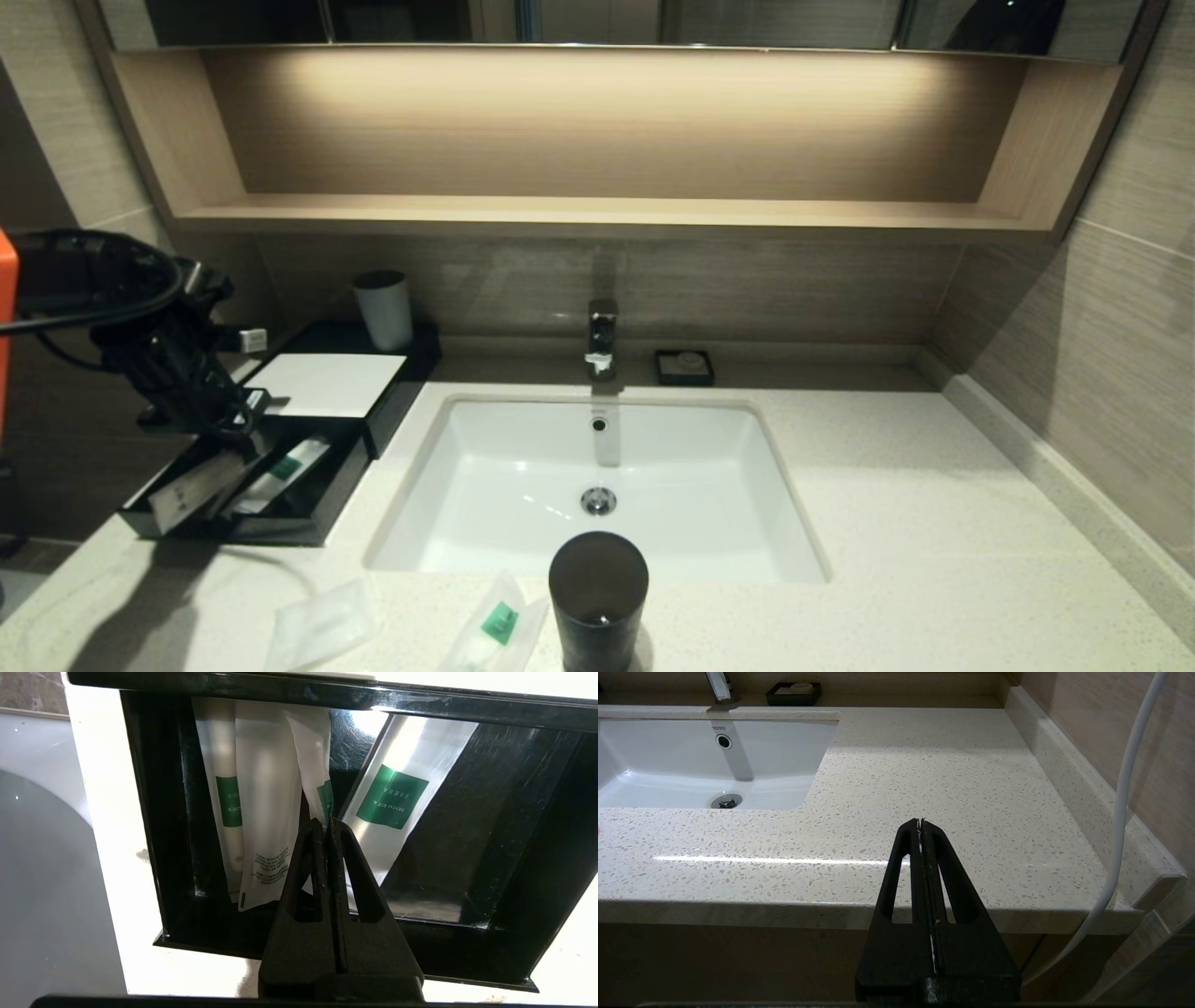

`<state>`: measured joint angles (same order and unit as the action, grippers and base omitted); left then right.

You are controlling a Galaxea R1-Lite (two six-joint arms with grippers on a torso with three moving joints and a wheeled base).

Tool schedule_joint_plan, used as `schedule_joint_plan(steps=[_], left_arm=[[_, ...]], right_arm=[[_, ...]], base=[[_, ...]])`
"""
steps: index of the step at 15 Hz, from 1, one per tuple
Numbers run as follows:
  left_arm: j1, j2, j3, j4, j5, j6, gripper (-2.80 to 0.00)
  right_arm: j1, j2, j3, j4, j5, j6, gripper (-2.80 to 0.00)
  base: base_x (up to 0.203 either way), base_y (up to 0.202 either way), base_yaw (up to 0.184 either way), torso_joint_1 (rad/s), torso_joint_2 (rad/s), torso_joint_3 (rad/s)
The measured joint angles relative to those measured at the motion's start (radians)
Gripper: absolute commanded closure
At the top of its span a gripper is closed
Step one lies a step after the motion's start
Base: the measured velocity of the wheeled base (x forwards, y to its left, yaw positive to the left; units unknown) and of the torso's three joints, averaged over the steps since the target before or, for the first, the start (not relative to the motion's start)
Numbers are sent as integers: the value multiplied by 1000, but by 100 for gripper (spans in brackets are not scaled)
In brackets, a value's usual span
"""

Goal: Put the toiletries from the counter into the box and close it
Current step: Place the bathroom toiletry into the drawer

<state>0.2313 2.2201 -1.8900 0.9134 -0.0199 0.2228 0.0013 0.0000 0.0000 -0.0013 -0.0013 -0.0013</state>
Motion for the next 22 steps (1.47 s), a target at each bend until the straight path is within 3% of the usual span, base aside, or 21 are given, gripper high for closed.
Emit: schedule_joint_plan(steps=[1, 2, 13, 20, 21, 22], left_arm=[[0, 3, 0, 0, 0, 0, 0], [0, 5, 0, 1, 1, 1, -280], [0, -4, 13, -2, 8, 12, -280], [18, -196, 66, 10, -16, -46, -280], [21, -234, 114, 6, -17, -53, 0], [26, -282, 175, 2, -20, -58, 0]], right_arm=[[0, 0, 0, 0, 0, 0, 0], [0, 0, 0, 0, -1, 0, 0], [0, 0, 0, 0, 0, 0, 0], [0, 0, 0, 0, 0, 0, 0], [0, 0, 0, 0, 0, 0, 0], [0, 0, 0, 0, 0, 0, 0]], base=[[0, 0, 0, 0, 0, 0], [0, 0, 0, 0, 0, 0], [0, 0, 0, 0, 0, 0], [0, 0, 0, 0, 0, 0], [0, 0, 0, 0, 0, 0], [0, 0, 0, 0, 0, 0]])
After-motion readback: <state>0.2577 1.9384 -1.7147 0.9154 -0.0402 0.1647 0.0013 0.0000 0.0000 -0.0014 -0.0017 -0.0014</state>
